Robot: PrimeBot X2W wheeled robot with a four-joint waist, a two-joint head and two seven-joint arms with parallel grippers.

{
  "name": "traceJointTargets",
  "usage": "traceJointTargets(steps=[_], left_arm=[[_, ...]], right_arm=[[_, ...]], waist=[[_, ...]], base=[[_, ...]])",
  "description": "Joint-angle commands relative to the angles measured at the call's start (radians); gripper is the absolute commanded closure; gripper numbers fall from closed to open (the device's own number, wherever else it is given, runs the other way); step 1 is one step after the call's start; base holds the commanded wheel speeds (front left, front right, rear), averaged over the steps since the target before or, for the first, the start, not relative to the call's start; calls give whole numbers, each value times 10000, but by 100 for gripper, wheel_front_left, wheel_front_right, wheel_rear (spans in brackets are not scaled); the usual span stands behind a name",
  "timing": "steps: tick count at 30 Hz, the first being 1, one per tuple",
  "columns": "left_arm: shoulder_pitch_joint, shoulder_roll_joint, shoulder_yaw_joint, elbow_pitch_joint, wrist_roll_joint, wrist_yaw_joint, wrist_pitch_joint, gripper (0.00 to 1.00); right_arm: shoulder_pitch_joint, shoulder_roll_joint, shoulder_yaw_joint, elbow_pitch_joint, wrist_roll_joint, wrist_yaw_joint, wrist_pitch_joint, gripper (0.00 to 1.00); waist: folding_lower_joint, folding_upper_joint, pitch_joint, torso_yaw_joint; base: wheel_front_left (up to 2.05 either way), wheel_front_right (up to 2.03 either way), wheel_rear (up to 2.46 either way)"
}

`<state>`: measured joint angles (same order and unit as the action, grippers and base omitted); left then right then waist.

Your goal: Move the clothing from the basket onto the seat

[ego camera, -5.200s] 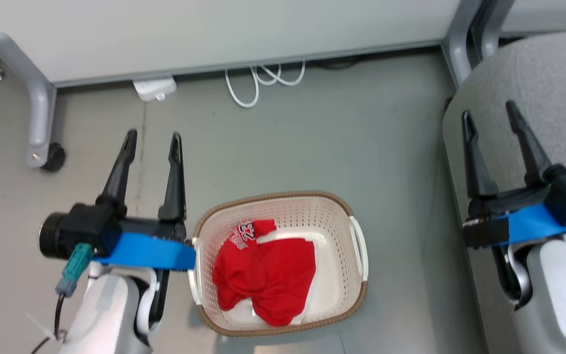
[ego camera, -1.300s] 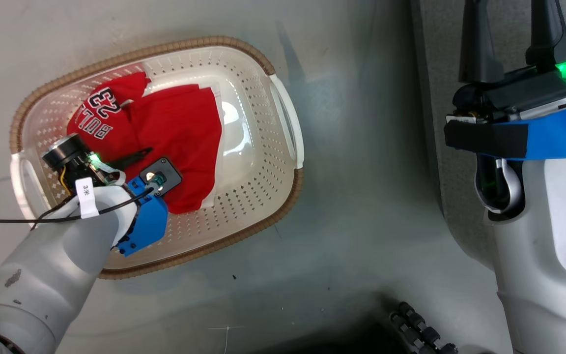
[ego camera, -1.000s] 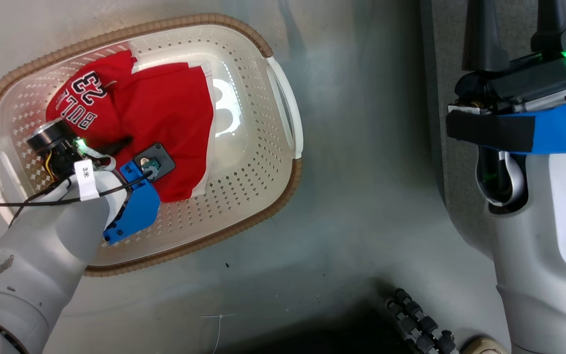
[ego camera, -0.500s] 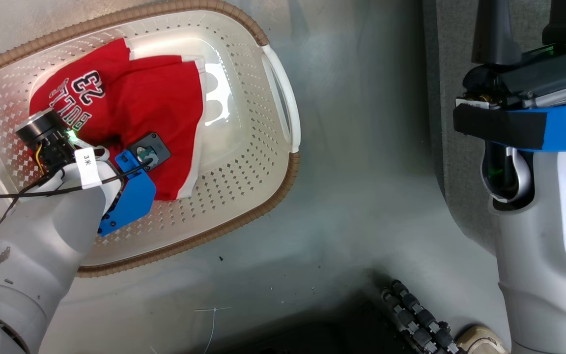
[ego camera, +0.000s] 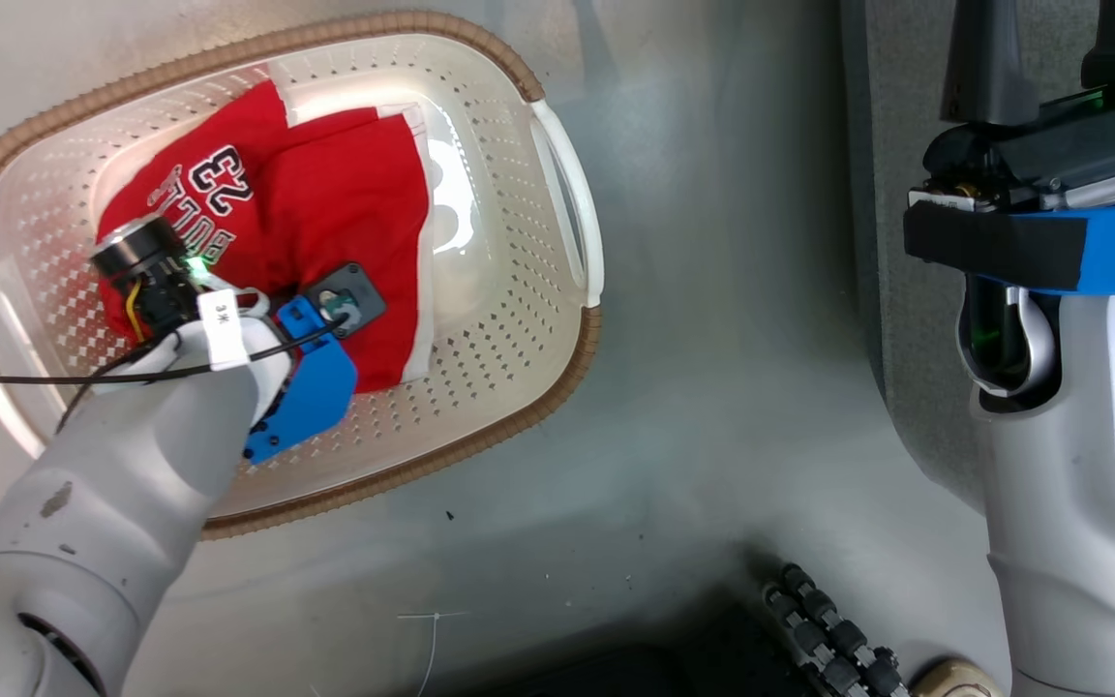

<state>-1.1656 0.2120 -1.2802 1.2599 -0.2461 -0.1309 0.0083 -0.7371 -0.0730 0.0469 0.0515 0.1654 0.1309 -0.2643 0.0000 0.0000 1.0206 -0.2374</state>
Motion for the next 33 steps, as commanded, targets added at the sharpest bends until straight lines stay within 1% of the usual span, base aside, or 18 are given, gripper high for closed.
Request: traceJointTargets(steps=[1,6,12,20,28,33], left_arm=[[29,-15,-23,6,-81,10,-47,100],[135,-348,-21,-15,-359,10,-315,100],[346,-719,110,-95,-826,12,-918,100],[771,-1204,235,-288,-1543,12,-1975,100],[1004,-1492,359,-735,-2107,12,-2573,100],[1124,-1537,457,-1089,-2307,12,-2686,100]], right_arm=[[13,-48,-35,34,-48,-3,0,0],[141,-122,-101,134,-56,-3,0,0],[385,-263,-235,272,-105,-3,0,0],[832,-583,-446,587,-141,-3,0,0],[1424,-835,-661,834,-238,-3,0,0],[1764,-926,-764,984,-262,-3,0,0]], waist=[[0,0,-92,71],[0,0,-425,289],[0,0,-984,684],[0,0,-2123,1272],[0,0,-3192,1749],[0,0,-3782,1966]], base=[[0,0,0],[0,0,0],[0,0,0],[0,0,0],[0,0,0],[0,0,0]])
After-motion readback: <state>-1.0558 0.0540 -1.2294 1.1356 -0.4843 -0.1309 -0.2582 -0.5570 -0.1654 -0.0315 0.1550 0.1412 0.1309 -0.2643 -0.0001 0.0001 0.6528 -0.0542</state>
